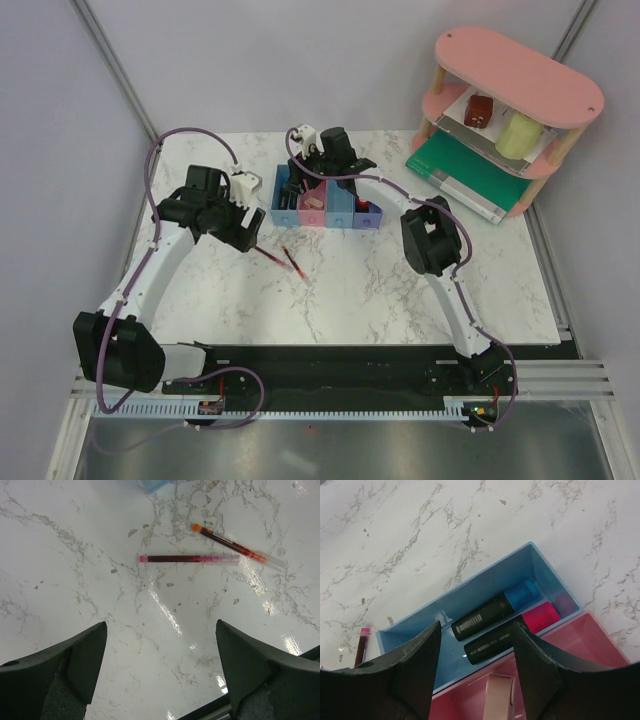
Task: Sort the stationery into containers
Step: Place the pen in the storage box, then pick up the pen from the center of the board.
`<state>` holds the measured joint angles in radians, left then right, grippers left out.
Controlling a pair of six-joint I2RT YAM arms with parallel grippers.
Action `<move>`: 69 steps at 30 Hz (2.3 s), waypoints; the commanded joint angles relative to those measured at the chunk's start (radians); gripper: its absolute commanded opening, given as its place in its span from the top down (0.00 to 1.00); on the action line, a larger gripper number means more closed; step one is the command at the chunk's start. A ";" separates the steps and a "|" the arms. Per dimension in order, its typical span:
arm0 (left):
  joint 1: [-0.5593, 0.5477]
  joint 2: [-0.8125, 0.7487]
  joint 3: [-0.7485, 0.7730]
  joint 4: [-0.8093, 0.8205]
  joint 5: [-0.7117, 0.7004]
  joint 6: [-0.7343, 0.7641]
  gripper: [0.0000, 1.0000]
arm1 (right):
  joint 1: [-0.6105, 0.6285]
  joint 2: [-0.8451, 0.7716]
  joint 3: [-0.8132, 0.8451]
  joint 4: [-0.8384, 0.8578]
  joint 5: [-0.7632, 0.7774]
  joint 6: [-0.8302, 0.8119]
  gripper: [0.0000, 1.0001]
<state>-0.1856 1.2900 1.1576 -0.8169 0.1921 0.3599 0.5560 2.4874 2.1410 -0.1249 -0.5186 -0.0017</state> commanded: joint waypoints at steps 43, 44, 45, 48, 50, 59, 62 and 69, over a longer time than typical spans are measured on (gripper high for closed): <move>-0.089 0.382 -0.214 0.331 0.247 1.162 0.07 | -0.001 -0.688 -0.480 -0.711 0.034 -0.563 0.44; -0.089 0.397 -0.194 0.291 0.245 1.200 0.07 | -0.001 -0.691 -0.480 -0.711 0.035 -0.563 0.45; -0.089 0.431 -0.155 0.259 0.247 1.214 0.08 | -0.001 -0.693 -0.480 -0.714 0.035 -0.563 0.45; -0.089 0.483 -0.064 0.100 0.253 1.264 0.17 | -0.001 -0.693 -0.486 -0.711 0.029 -0.564 0.46; -0.089 0.551 -0.006 -0.069 0.263 1.315 0.33 | -0.001 -0.690 -0.490 -0.713 0.023 -0.567 0.46; -0.097 0.640 0.145 -0.295 0.280 1.275 0.58 | -0.002 -0.677 -0.471 -0.708 0.028 -0.590 0.47; -0.104 0.608 0.119 -0.275 0.291 1.234 0.71 | -0.002 -0.677 -0.469 -0.700 0.022 -0.586 0.47; -0.114 0.511 0.057 -0.196 0.305 1.093 0.98 | -0.001 -0.691 -0.536 -0.659 0.005 -0.547 0.50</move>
<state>-0.2939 1.8854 1.2465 -1.0229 0.4568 1.5448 0.5526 1.8320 1.6485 -0.8185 -0.4812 -0.5652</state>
